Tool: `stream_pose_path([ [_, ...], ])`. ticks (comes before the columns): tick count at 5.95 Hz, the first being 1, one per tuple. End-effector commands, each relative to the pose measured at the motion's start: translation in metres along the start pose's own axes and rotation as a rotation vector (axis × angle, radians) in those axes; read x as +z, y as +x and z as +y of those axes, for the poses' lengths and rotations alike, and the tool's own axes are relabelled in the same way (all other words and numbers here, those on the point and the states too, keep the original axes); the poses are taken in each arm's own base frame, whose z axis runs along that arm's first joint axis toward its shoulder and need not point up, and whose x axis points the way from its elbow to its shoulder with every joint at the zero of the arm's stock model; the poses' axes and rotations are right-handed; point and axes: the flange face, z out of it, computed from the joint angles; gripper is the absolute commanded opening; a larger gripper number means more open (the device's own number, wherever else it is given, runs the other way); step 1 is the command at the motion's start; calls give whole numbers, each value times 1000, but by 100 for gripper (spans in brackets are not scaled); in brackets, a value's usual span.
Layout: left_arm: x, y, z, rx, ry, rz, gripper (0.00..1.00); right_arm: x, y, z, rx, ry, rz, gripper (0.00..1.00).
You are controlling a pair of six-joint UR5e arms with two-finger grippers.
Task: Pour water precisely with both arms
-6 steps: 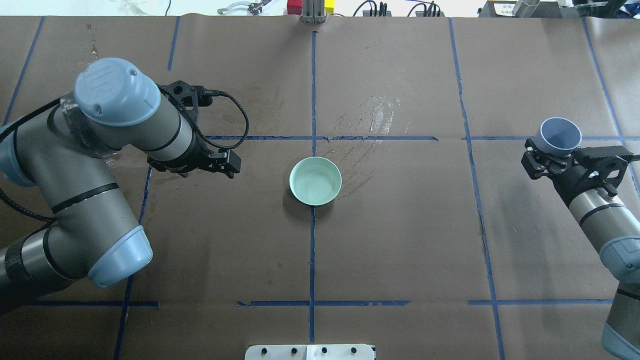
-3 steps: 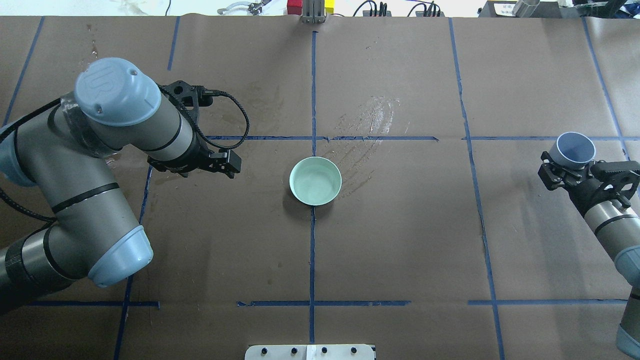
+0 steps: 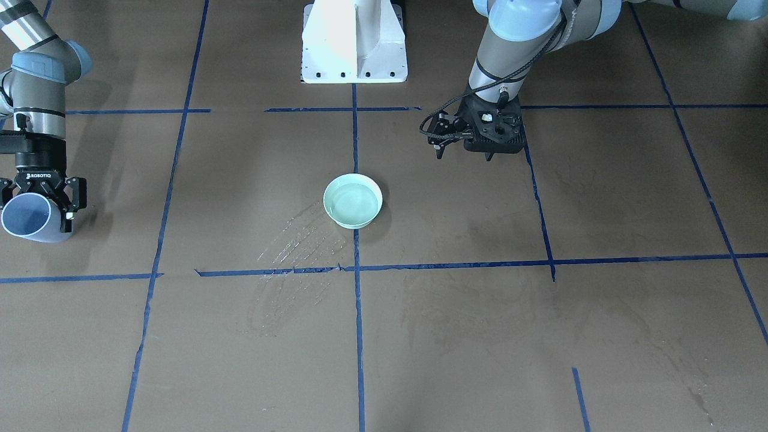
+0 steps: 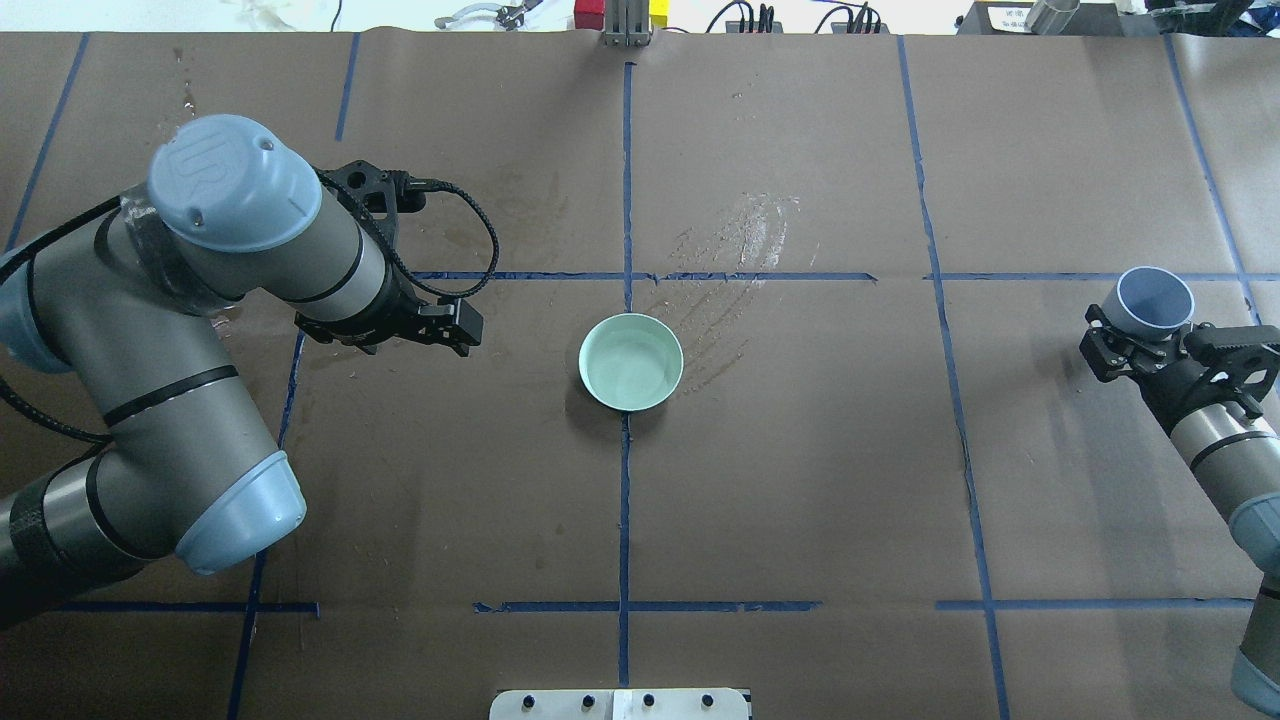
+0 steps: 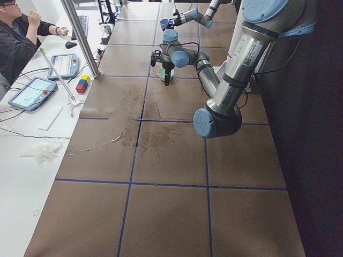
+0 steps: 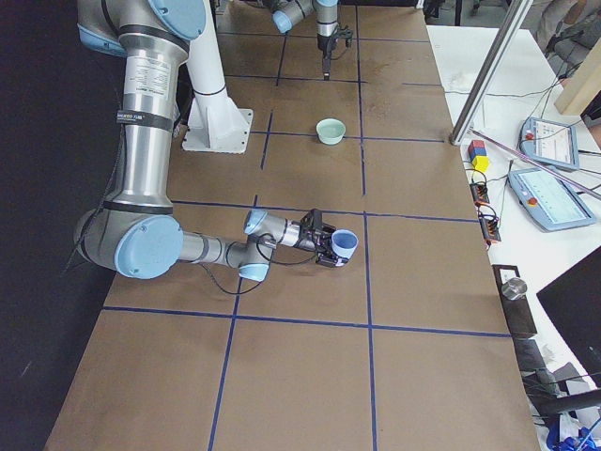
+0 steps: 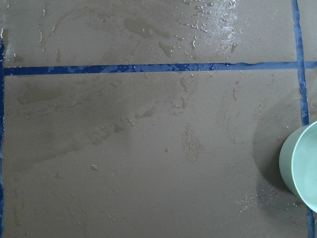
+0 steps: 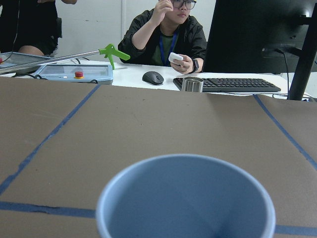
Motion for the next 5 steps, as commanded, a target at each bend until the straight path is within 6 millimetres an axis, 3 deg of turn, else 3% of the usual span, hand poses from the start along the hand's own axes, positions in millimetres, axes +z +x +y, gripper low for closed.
stream_pose_path([
  [1,1,0,0,-1,0,-1,100,0,0,0,1,2,0,38],
  [2,1,-1,0,-1,-1,-3,100,1,1,-1,-2,14,10,63],
  [3,1,-1,0,0,-1,-3,100,1,1,-1,0,18,11,97],
  [5,1,-1,0,0,-2,-2,100,0,2,-3,3,28,14,98],
])
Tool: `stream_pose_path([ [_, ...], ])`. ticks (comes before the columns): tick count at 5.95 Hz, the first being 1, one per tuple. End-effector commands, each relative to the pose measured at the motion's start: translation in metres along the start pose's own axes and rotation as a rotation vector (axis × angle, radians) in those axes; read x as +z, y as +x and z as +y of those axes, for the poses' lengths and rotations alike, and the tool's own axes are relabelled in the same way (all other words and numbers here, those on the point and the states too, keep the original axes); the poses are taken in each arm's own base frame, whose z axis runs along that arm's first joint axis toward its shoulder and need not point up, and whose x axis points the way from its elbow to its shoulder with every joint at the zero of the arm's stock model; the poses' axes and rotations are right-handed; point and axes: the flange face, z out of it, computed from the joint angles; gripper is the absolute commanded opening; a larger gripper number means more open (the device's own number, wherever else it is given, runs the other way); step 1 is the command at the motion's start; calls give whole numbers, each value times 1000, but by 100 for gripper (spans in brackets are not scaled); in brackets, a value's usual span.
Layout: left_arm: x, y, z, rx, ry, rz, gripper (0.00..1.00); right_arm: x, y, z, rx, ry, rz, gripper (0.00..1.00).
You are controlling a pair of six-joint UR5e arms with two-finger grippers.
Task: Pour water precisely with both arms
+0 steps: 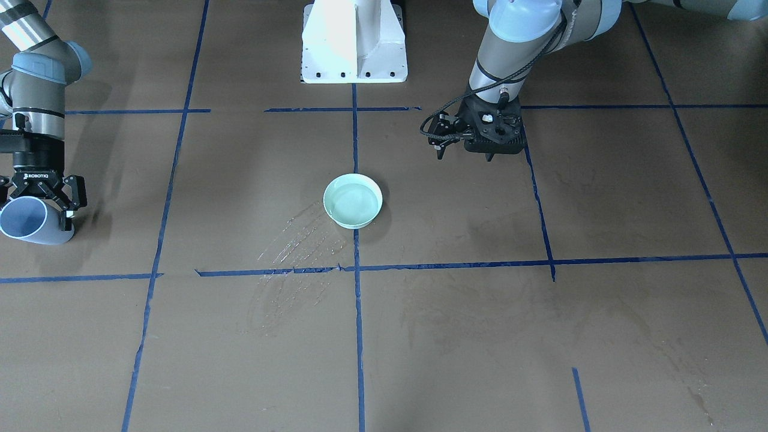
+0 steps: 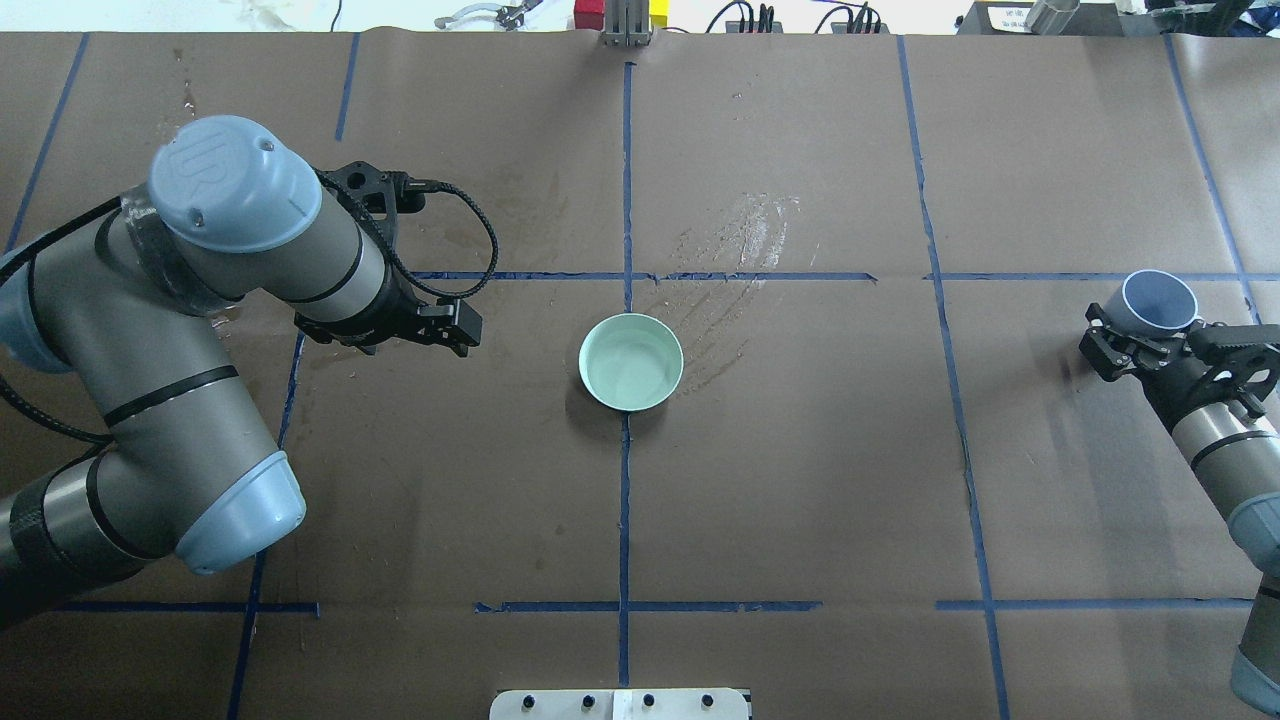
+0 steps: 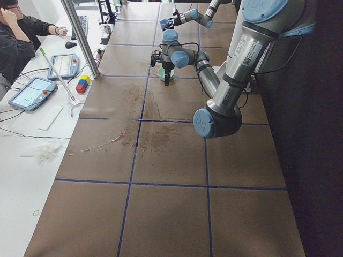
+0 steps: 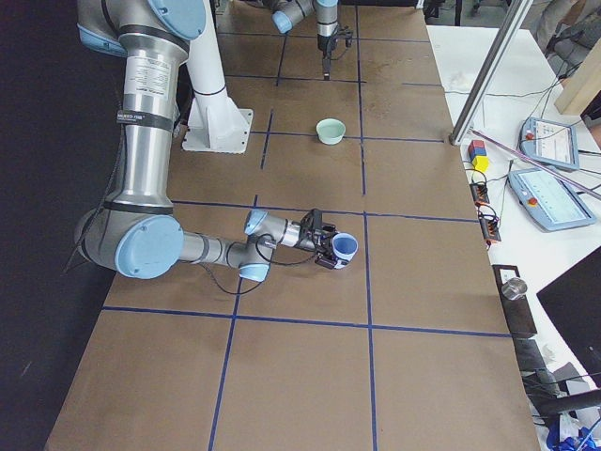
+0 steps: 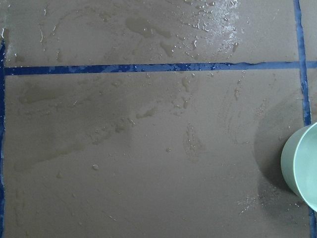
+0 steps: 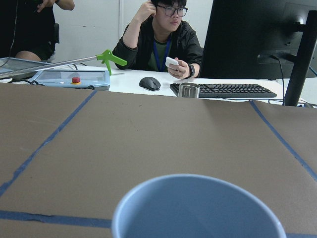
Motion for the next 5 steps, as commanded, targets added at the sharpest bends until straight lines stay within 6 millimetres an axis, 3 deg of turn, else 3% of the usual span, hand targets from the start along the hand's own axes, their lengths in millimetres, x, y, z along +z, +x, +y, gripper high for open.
stream_pose_path([
  [1,0,0,0,0,0,0,100,0,0,-1,4,8,0,98],
  [5,1,-1,0,0,0,-1,100,-6,16,-5,16,70,24,99],
])
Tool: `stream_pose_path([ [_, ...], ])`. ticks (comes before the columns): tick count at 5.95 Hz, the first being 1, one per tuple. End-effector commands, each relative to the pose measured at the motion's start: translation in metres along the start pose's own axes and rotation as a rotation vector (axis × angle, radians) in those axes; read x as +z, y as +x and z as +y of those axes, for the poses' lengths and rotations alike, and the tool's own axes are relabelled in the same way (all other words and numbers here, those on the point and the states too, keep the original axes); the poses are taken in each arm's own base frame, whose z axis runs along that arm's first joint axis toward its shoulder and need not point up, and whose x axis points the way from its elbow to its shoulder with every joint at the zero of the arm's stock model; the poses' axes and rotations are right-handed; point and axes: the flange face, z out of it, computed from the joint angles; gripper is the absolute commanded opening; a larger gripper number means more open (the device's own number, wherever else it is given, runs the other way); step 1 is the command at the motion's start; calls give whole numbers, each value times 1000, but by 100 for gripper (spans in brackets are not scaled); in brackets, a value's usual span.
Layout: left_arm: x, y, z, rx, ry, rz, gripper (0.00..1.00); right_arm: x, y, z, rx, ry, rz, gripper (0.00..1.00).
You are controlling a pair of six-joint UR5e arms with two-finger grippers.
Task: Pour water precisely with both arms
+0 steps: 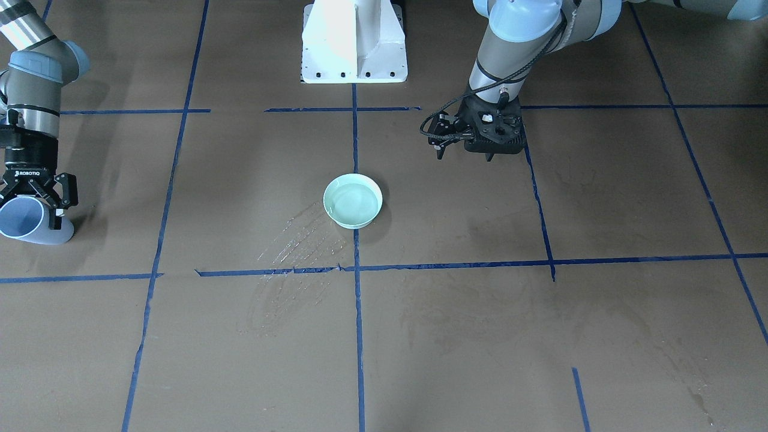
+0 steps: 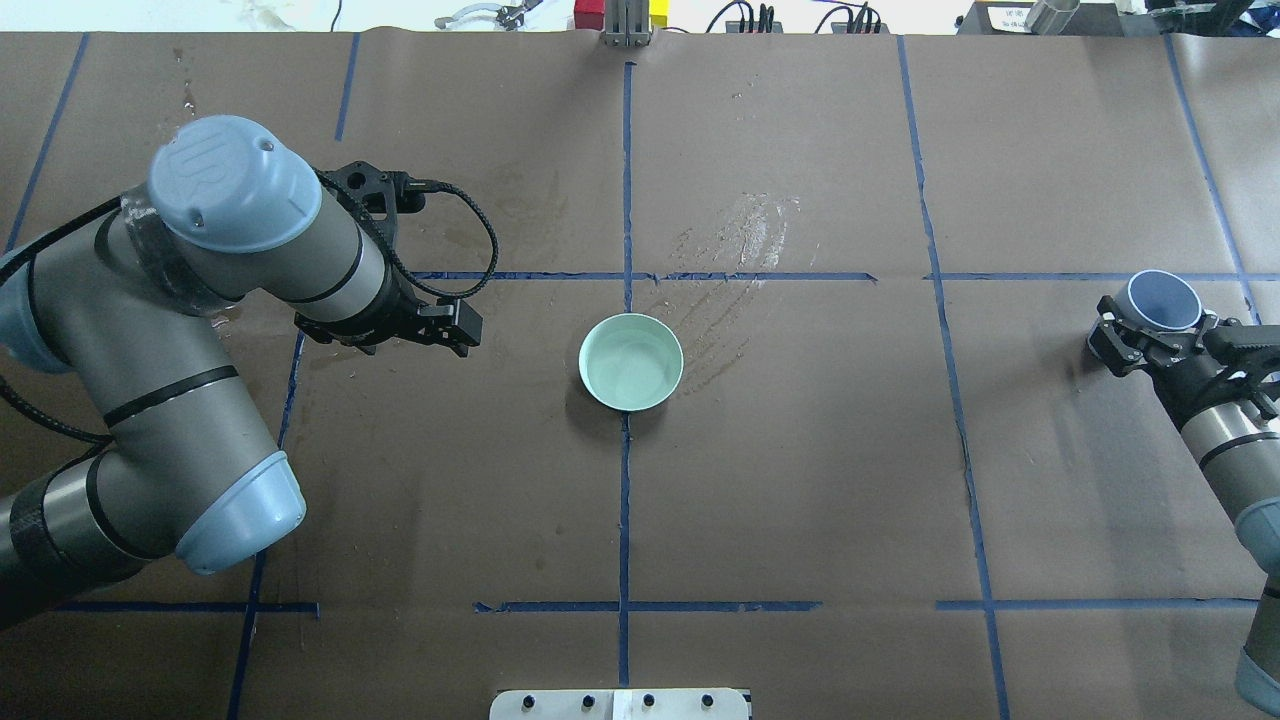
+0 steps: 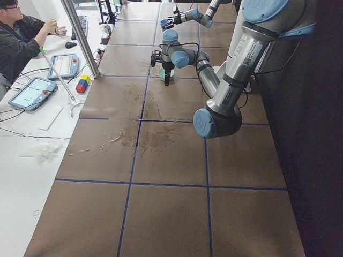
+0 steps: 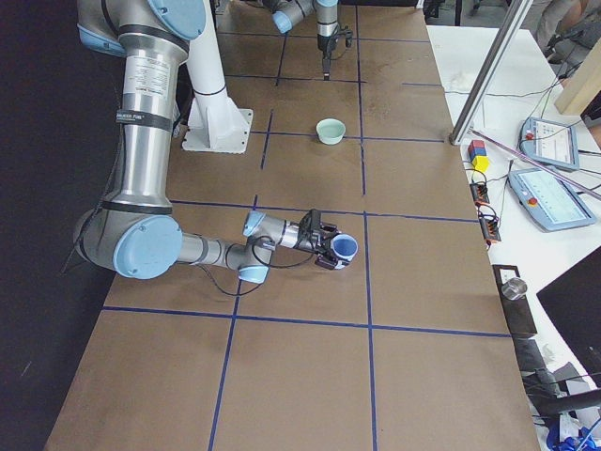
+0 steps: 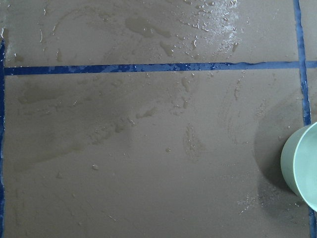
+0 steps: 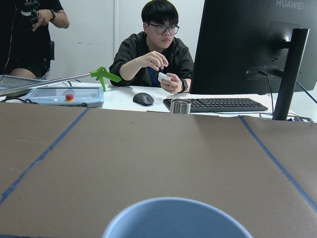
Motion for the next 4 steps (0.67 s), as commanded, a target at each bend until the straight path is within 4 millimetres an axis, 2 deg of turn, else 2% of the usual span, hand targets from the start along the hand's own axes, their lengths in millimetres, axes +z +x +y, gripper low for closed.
stream_pose_path([
  [1,0,0,0,0,1,1,100,-5,16,2,-10,6,14,99],
  [4,1,-1,0,-1,-1,-2,100,-12,6,6,4,7,-20,99],
])
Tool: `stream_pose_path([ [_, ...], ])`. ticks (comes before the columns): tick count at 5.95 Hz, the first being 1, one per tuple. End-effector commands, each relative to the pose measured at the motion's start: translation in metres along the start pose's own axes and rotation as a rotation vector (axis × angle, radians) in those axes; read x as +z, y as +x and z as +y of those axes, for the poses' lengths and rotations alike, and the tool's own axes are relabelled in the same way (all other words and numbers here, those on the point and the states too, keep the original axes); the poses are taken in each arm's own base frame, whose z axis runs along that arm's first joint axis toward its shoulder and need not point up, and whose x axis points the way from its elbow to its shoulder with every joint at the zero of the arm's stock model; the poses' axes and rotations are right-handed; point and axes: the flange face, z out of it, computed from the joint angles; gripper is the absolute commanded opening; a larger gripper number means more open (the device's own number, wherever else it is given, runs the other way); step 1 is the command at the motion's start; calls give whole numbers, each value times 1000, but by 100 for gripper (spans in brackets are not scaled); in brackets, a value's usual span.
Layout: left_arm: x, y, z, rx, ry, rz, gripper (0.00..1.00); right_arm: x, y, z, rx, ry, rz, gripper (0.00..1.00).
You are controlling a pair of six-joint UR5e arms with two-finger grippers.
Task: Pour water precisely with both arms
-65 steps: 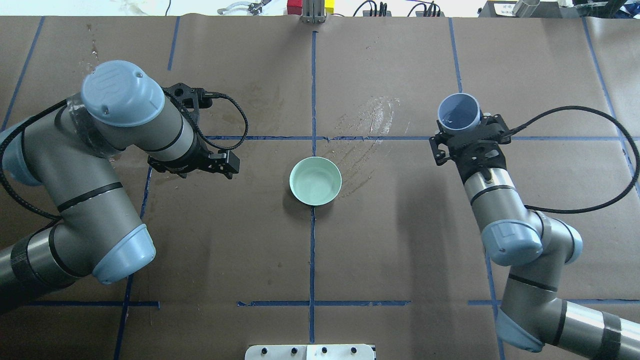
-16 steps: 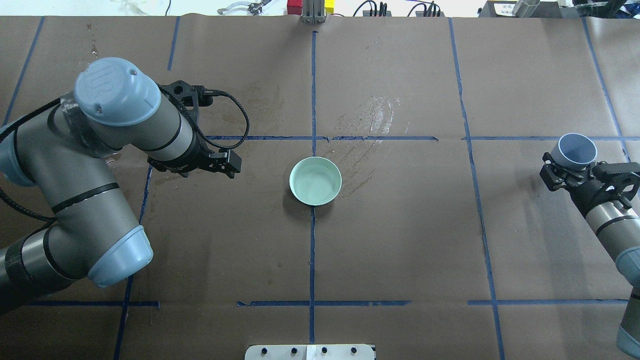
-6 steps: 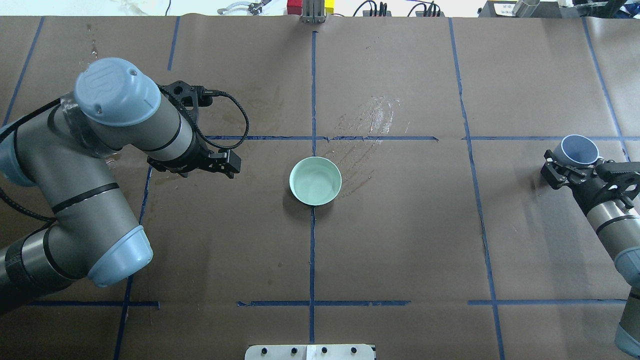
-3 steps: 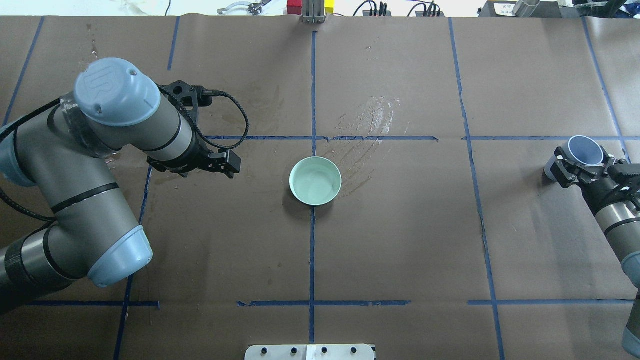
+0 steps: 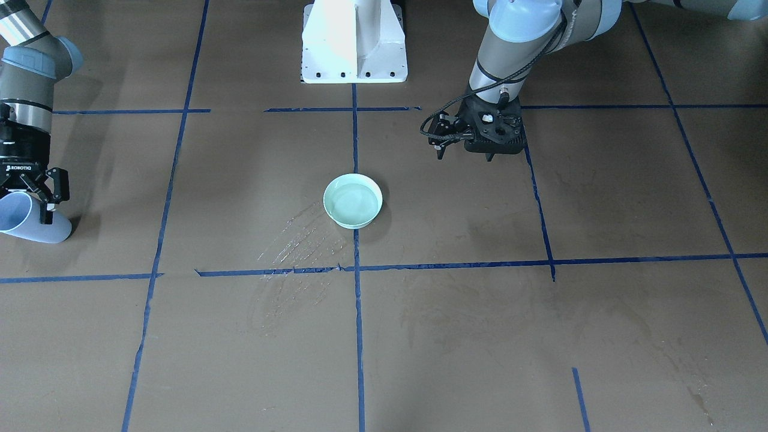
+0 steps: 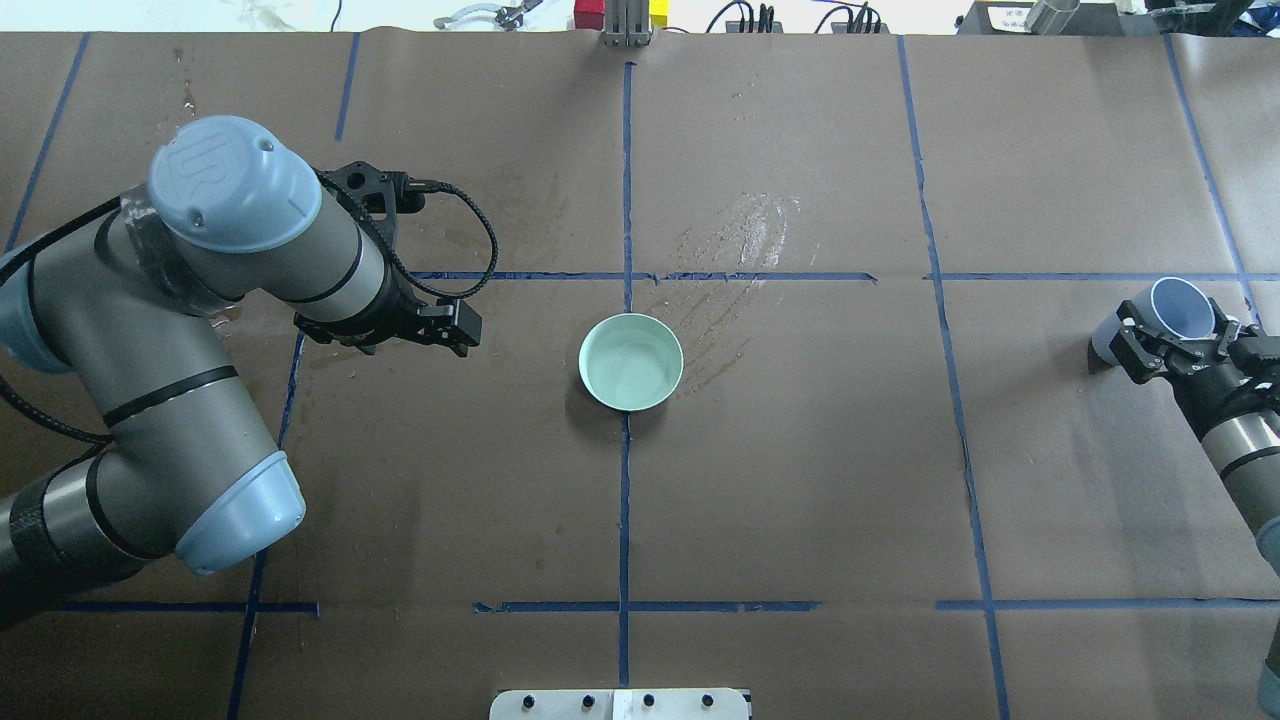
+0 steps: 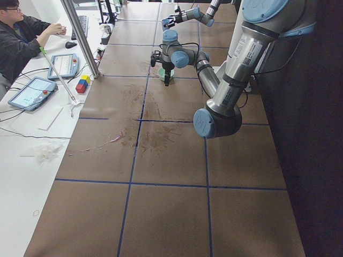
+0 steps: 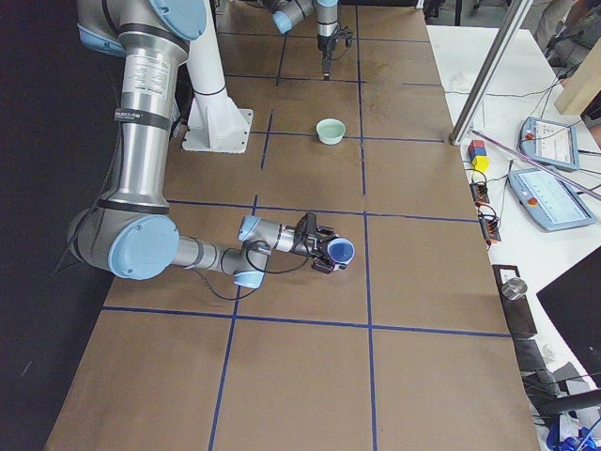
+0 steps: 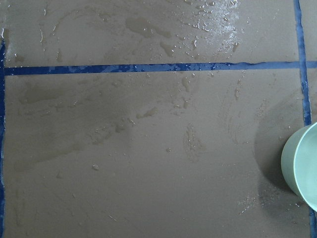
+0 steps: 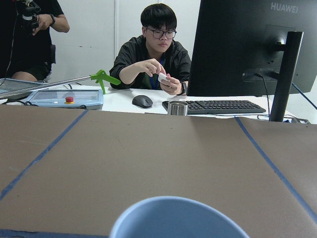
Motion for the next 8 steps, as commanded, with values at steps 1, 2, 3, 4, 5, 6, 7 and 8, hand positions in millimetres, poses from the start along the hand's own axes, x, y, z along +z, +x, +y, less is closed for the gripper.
stream_pose_path([
  [1,0,-1,0,0,0,-1,100,-3,-4,3,1,2,-8,99],
  [2,1,-1,0,-1,-1,-2,100,-6,-8,7,15,1,-16,99],
  [3,0,-1,0,0,0,-1,100,-9,-11,11,22,2,-19,99],
  [4,0,-1,0,-1,-1,-2,100,-16,-7,13,29,0,-35,99],
  [5,0,-1,0,-1,-1,-2,100,-23,2,14,34,0,-46,99],
  [6,0,0,0,0,0,0,100,-25,-1,16,32,3,-49,99],
  [7,0,-1,0,0,0,-1,100,-28,-5,19,30,7,-54,99],
  [8,0,-3,0,-3,-1,-3,100,-33,-10,24,26,10,-61,99],
])
